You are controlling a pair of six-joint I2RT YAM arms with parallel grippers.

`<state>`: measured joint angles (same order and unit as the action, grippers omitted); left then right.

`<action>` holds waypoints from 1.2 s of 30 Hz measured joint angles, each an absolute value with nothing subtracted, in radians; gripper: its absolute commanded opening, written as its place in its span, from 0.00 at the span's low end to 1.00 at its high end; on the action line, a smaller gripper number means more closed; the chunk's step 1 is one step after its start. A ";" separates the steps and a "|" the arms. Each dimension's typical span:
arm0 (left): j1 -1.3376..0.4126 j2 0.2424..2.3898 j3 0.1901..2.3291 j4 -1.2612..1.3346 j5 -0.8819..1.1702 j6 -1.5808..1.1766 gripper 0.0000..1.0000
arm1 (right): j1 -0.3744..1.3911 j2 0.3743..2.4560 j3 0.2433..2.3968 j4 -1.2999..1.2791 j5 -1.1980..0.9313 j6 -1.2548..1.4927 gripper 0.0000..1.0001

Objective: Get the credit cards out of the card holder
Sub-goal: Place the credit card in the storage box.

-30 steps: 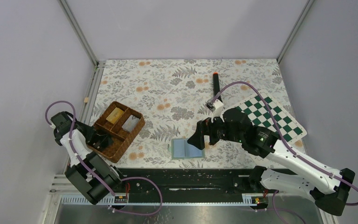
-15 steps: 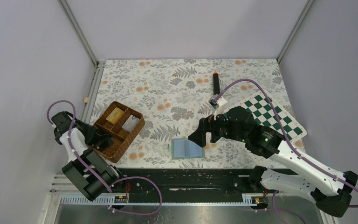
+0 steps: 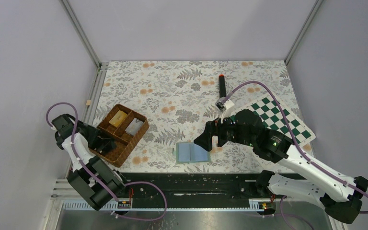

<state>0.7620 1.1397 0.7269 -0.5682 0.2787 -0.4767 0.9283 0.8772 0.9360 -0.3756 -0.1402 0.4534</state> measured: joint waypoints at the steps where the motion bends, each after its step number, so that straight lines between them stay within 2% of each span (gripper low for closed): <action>1: 0.762 1.133 0.727 -0.569 0.277 -0.479 0.36 | 0.928 0.877 0.936 -0.376 -0.140 0.456 0.99; 9: 0.762 1.107 0.727 -0.559 0.272 -0.498 0.34 | 0.928 0.880 0.936 -0.376 -0.140 0.477 1.00; 21: 0.749 1.153 0.727 -0.570 0.244 -0.506 0.26 | 0.928 0.890 0.936 -0.373 -0.141 0.496 0.99; 24: 0.734 1.164 0.727 -0.584 0.226 -0.507 0.18 | 0.928 0.891 0.936 -0.373 -0.141 0.500 0.99; 28: 0.720 1.167 0.727 -0.586 0.218 -0.508 0.00 | 0.928 0.899 0.936 -0.371 -0.141 0.505 1.00; 36: 0.720 1.161 0.727 -0.597 0.186 -0.506 0.00 | 0.928 0.910 0.936 -0.368 -0.144 0.517 0.99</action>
<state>0.7200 1.1614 0.7269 -0.5968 0.1864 -0.5056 0.9279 0.9100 0.9356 -0.3683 -0.1440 0.5171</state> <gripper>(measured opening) 0.010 0.993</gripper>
